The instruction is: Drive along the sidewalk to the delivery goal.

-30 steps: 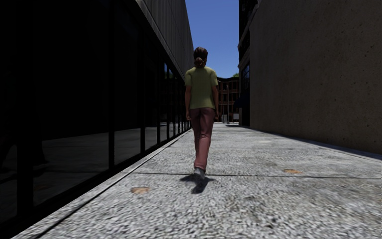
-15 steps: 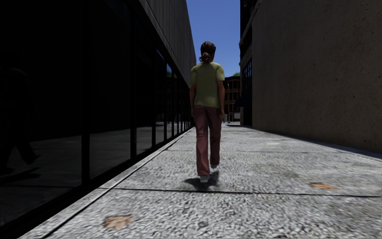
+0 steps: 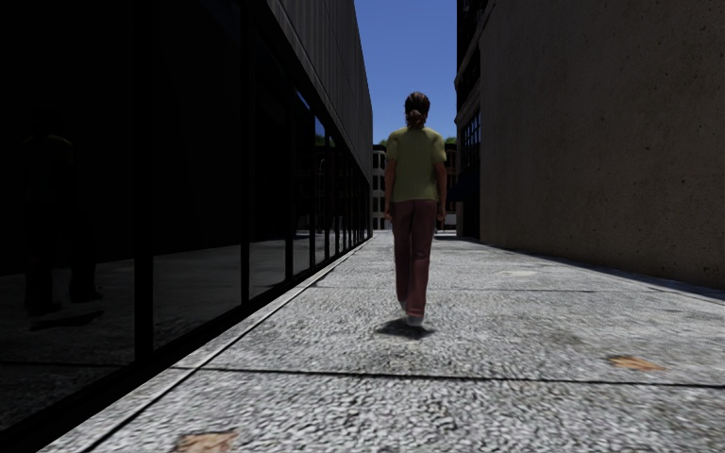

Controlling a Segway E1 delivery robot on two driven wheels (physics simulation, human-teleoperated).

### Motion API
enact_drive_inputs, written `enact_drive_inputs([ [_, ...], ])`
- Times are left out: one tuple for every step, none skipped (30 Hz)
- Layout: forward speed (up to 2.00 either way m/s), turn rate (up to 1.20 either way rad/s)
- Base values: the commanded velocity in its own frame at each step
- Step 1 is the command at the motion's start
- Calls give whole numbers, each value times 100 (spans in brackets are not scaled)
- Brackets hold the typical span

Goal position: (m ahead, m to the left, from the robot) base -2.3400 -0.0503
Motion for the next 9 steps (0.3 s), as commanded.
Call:
enact_drive_inputs([
  [0, 0],
  [0, 0],
  [0, 0],
  [0, 0],
  [0, 0],
  [0, 0],
  [0, 0],
  [0, 0],
  [0, 0],
])
